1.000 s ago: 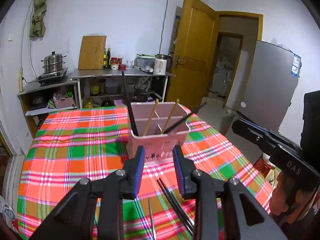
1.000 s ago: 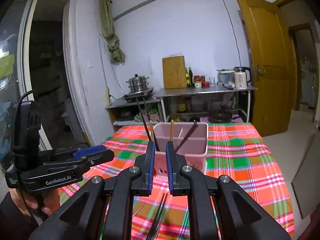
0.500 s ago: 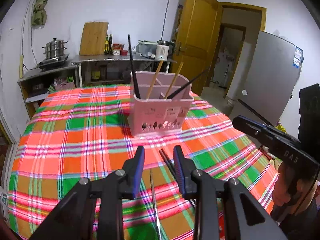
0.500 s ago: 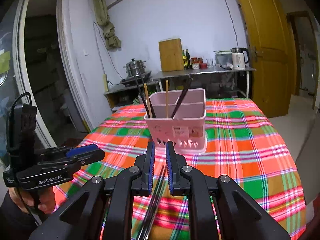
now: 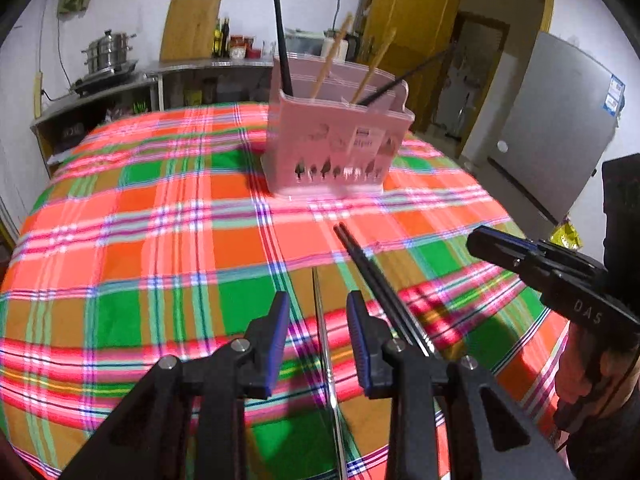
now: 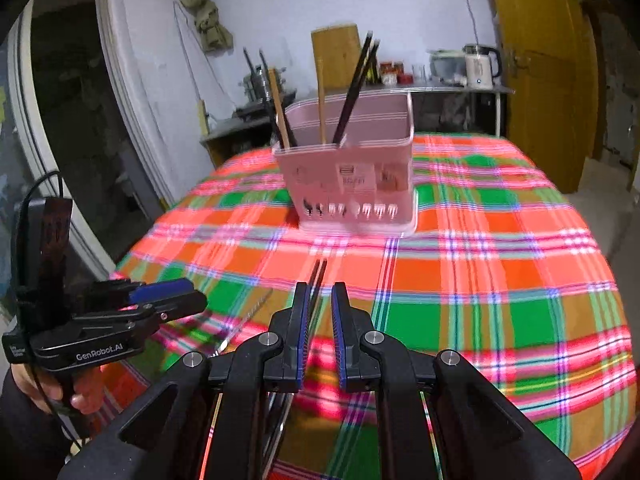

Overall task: Organize utensils
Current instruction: 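Lower the right tool onto black chopsticks and close while the left tool grasps one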

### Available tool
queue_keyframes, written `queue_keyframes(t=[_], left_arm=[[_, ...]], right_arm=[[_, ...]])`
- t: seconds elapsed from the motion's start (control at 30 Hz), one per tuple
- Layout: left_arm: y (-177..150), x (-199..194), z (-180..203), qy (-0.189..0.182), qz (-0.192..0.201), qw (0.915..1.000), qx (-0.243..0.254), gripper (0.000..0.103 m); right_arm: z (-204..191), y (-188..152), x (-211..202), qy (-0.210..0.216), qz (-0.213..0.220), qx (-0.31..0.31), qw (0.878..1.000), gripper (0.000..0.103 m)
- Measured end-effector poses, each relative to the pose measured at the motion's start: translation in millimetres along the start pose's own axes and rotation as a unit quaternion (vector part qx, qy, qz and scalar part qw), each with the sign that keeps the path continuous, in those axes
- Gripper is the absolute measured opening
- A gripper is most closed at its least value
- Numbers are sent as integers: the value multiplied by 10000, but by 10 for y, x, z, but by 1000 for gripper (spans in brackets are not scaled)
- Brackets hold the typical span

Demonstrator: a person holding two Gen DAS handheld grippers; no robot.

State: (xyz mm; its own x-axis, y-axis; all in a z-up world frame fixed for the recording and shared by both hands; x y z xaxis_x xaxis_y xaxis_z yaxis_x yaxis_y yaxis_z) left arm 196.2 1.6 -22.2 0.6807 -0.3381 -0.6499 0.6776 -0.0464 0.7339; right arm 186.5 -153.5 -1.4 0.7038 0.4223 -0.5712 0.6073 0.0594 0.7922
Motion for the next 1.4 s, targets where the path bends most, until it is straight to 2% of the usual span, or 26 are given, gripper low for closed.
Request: queue_keyframes(t=[0.27,0.47,0.8,1.1,1.4], left_arm=[[-172,320,-24,167,-468,9988,-48,31],[-153,392,-8,262,-462,9986,17,31],[-131,442,5,471,-413,9979,141,31],[-149,391,-128,712,-406,9966,-58,17],[-81,464,-119,627,-675,9957,-73,19]], right_arm=[[2,-235,351,54,-615,-5,9981,11],[56,-304,544,-24,-859,36,9963,11],[-23,-286,626,0,-909,-54,9958,11],[69,-295,616,-278,-987,-123,9947,8],[135,-224,690,-441,-1103,-5,9929,8]])
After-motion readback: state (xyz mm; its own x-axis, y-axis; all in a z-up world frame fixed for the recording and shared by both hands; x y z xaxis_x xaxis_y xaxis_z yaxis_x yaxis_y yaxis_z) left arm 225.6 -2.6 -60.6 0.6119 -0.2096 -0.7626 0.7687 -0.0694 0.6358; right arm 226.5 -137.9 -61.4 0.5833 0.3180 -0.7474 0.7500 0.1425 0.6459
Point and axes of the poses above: each gripper's, at about its wrist camera, not at the fingertips, and x roughly the way its jaws point, z to its right, y to its top, the point moved 6 cm from there along x, roughly the way its jaws point, and after that the axes turned 5 degrees about z, right-handed, at the moved point
